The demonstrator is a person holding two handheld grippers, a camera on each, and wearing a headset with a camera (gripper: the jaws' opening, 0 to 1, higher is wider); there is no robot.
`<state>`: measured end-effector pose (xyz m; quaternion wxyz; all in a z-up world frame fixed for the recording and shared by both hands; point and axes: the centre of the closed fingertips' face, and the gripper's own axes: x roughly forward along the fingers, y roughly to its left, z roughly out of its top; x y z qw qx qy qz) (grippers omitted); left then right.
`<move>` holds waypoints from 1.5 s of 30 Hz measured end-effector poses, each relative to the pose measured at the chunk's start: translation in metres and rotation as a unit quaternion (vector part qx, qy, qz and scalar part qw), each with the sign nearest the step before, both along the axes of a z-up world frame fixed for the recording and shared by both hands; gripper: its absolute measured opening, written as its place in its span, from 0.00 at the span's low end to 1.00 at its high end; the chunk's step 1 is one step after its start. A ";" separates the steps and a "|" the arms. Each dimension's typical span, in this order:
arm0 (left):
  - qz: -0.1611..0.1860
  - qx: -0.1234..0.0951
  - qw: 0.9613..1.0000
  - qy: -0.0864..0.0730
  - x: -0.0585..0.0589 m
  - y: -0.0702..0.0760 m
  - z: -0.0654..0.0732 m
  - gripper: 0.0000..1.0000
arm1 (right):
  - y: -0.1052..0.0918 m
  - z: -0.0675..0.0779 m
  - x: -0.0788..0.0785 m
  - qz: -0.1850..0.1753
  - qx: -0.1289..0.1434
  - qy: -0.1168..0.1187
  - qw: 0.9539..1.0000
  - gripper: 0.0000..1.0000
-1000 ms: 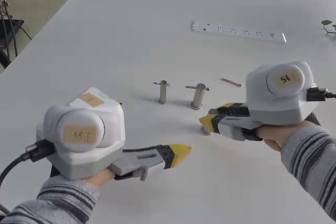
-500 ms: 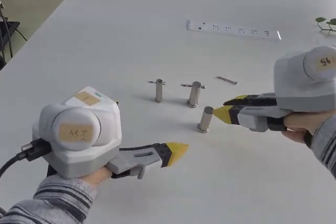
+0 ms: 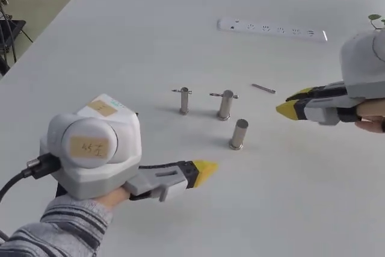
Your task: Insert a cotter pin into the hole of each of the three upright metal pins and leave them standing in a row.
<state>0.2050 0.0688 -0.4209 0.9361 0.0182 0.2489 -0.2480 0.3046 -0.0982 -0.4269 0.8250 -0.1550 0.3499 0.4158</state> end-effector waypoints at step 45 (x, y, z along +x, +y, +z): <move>0.011 -0.007 1.000 0.016 0.004 0.011 -0.005 0.92 | 0.006 -0.061 0.080 0.069 -0.118 0.009 0.991 0.00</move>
